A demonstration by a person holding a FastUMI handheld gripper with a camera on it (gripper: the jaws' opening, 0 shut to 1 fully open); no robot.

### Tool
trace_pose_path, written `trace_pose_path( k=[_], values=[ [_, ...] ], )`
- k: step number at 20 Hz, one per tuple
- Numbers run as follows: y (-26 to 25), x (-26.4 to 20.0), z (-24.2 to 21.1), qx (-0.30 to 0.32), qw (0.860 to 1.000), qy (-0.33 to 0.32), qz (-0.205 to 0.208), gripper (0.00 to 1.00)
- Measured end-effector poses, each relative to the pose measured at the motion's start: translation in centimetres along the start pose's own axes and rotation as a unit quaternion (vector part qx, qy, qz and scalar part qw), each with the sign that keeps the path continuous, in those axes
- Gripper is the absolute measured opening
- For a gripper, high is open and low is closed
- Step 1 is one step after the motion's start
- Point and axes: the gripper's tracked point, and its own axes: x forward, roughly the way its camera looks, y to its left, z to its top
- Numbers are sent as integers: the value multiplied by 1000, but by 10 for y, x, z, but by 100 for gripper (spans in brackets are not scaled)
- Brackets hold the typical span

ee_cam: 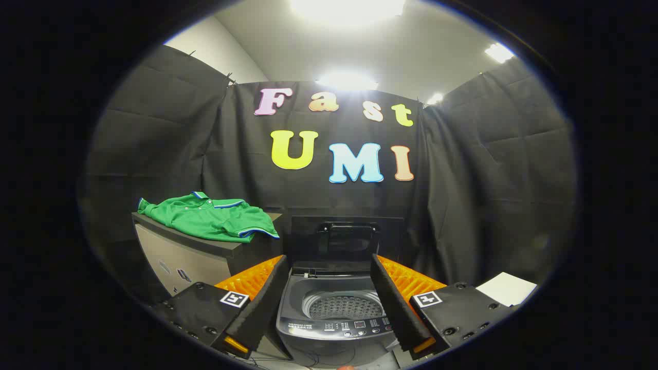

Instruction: Put the clothes into the washing machine and then close the washing machine lid.

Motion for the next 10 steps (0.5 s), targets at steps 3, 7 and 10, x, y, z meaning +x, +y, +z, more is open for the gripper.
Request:
trace_pose_path(
  k=[3, 7, 10],
  values=[
    [0, 4, 0, 1, 1000, 1, -2, 100],
    [0, 5, 4, -1, 1000, -1, -4, 100],
    [0, 4, 7, 0, 1000, -5, -4, 100]
  ],
)
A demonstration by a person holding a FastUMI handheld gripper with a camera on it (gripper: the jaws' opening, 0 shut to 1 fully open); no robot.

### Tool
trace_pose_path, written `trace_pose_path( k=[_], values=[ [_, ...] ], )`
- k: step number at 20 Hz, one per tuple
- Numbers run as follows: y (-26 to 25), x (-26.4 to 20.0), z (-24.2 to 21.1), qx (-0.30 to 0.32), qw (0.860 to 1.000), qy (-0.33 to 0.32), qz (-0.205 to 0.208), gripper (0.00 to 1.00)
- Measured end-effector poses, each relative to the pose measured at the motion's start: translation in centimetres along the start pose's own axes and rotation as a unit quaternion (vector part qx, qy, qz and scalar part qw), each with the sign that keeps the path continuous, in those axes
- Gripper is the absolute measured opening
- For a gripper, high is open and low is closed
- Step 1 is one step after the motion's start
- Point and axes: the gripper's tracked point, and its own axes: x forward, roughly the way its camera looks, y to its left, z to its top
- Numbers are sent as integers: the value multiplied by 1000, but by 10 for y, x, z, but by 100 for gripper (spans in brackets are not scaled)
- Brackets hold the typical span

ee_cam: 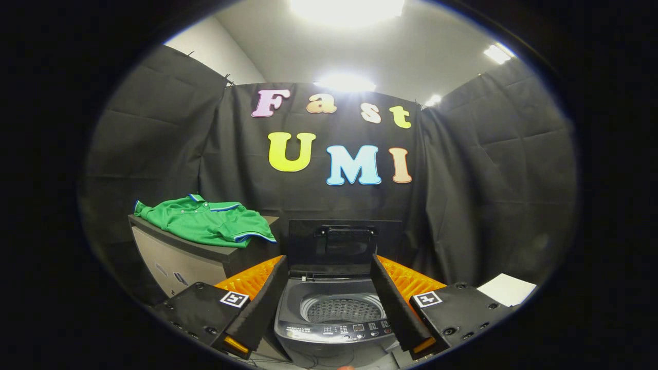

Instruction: Put the clothes into the washing machine and then close the washing machine lid.

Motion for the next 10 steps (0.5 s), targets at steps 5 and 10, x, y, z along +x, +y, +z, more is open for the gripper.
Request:
trace_pose_path(
  k=[5, 10],
  values=[
    [-1, -1, 3, 1, 1000, -4, -1, 100],
    [0, -2, 6, 2, 1000, -6, 0, 100]
  ],
)
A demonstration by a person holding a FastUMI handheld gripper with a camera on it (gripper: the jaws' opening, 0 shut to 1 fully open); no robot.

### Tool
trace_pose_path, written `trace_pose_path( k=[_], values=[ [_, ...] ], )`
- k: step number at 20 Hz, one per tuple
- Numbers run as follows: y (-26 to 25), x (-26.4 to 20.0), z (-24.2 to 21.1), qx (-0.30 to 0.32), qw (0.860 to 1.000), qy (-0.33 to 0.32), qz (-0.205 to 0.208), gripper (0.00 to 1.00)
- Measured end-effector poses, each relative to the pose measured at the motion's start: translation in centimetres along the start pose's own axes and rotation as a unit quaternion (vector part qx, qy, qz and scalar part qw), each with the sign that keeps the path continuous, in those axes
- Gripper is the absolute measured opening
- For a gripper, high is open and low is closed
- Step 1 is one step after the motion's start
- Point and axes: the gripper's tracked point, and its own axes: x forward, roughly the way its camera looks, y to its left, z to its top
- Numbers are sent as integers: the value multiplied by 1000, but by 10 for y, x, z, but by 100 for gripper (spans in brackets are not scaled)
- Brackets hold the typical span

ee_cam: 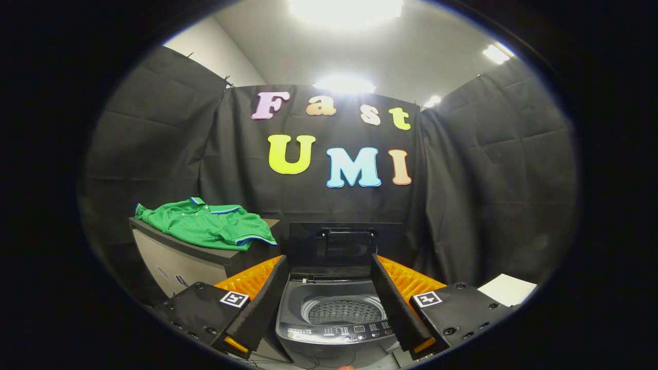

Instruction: Put the clothes into the washing machine and then close the washing machine lid.

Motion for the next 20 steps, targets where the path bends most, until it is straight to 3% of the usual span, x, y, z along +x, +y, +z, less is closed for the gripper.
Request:
trace_pose_path(
  k=[11, 20],
  values=[
    [9, 4, 16, 6, 1000, 6, 5, 100],
    [45, 32, 51, 28, 999, 4, 41, 100]
  ],
)
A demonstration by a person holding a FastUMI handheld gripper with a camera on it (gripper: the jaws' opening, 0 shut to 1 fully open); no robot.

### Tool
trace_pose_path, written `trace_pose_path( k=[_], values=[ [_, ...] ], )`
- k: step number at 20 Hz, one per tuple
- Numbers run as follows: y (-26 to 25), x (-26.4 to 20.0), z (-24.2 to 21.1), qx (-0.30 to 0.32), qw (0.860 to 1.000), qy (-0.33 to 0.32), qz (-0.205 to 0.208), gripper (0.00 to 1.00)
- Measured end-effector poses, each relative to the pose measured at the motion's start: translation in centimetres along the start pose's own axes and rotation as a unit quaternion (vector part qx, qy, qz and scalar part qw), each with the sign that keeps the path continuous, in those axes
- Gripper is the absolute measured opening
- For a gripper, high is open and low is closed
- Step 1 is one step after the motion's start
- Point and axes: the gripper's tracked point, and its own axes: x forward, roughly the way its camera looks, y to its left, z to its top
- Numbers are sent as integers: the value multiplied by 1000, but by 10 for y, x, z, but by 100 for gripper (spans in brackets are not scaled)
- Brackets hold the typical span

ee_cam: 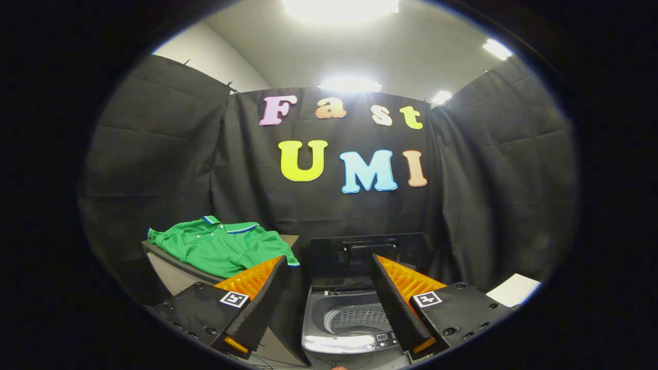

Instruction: Put the clothes into the washing machine and then close the washing machine lid.

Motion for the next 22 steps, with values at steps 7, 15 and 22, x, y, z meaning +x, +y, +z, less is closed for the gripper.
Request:
trace_pose_path(
  k=[7, 15, 22],
  values=[
    [41, 25, 14, 2, 999, 17, 41, 100],
    [109, 50, 19, 8, 993, 57, 102, 100],
    [162, 76, 18, 1, 987, 85, 137, 100]
  ],
)
